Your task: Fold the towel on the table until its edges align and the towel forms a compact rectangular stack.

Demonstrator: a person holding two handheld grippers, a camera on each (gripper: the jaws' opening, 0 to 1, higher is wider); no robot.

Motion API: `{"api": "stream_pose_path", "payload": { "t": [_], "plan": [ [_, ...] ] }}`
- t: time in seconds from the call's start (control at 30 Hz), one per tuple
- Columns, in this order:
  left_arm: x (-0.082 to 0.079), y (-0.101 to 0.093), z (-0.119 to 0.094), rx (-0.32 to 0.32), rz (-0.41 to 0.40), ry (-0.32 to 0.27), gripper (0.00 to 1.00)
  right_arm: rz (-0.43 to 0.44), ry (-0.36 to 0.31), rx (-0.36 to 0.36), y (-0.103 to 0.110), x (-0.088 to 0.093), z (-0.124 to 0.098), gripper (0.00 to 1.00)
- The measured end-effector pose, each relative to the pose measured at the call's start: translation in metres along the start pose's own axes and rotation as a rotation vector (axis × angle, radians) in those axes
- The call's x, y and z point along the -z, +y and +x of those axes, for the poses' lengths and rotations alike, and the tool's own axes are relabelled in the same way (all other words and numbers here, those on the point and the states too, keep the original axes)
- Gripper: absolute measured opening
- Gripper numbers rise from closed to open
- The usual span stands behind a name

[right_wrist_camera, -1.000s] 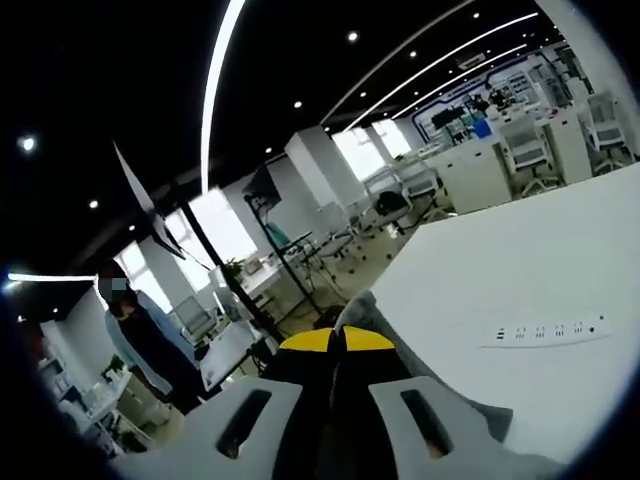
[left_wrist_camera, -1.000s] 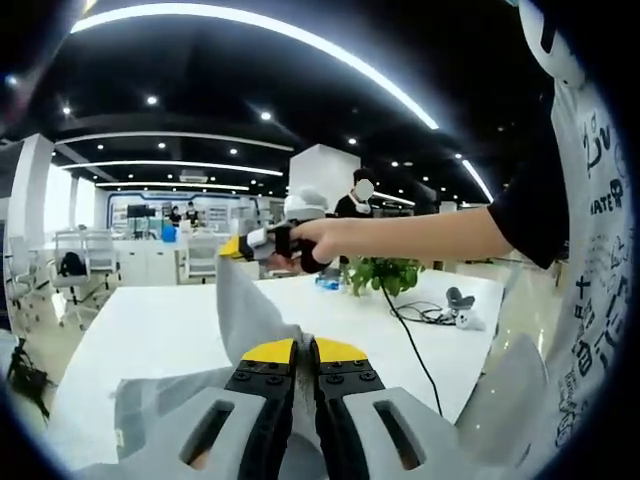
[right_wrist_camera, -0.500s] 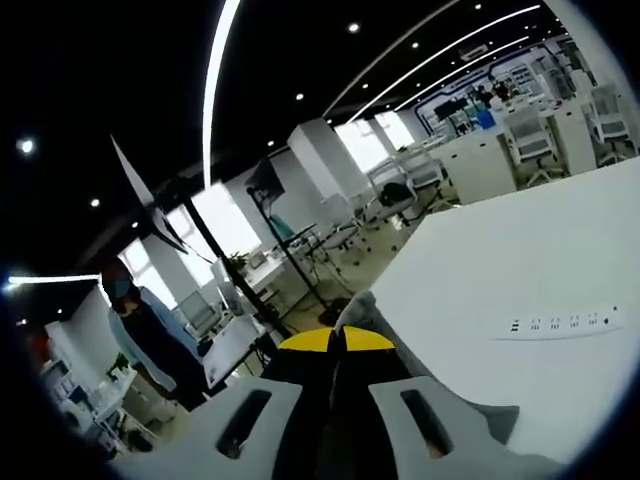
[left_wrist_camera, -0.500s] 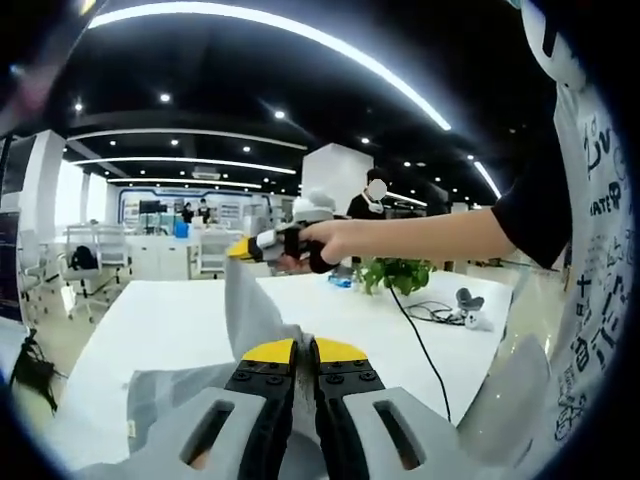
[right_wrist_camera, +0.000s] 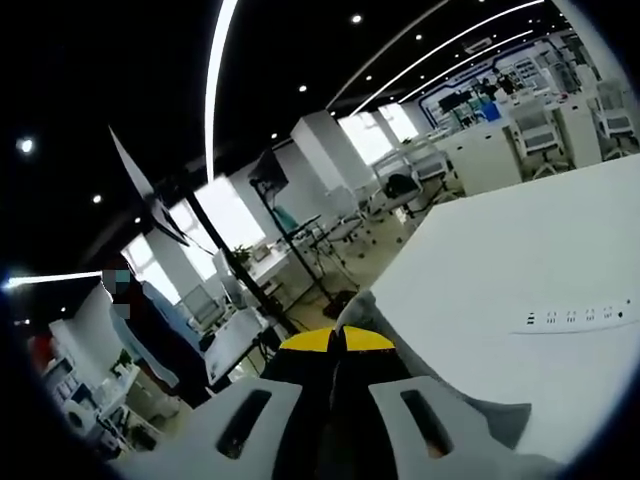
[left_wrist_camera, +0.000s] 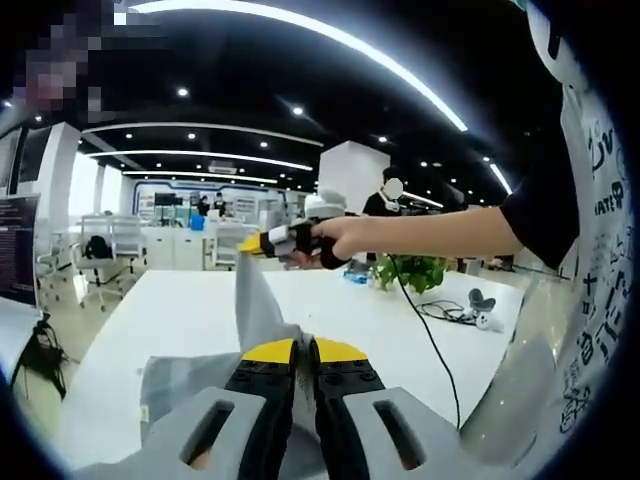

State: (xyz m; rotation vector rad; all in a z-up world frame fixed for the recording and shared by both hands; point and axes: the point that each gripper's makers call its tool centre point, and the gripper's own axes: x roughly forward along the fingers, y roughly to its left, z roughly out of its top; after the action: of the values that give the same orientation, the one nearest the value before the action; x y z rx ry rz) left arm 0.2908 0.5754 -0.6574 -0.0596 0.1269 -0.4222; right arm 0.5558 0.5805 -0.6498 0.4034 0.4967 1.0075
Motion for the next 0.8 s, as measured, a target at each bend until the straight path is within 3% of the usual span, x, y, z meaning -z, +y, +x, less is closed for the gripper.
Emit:
{"api": "stream_pose_path", "payload": {
  "t": [0.8],
  "plan": [
    [0.047,0.048,-0.023,-0.143,-0.108,0.064,0.05,0.008,0.071,-0.013,0.008,0.042,0.049,0.0]
  ]
}}
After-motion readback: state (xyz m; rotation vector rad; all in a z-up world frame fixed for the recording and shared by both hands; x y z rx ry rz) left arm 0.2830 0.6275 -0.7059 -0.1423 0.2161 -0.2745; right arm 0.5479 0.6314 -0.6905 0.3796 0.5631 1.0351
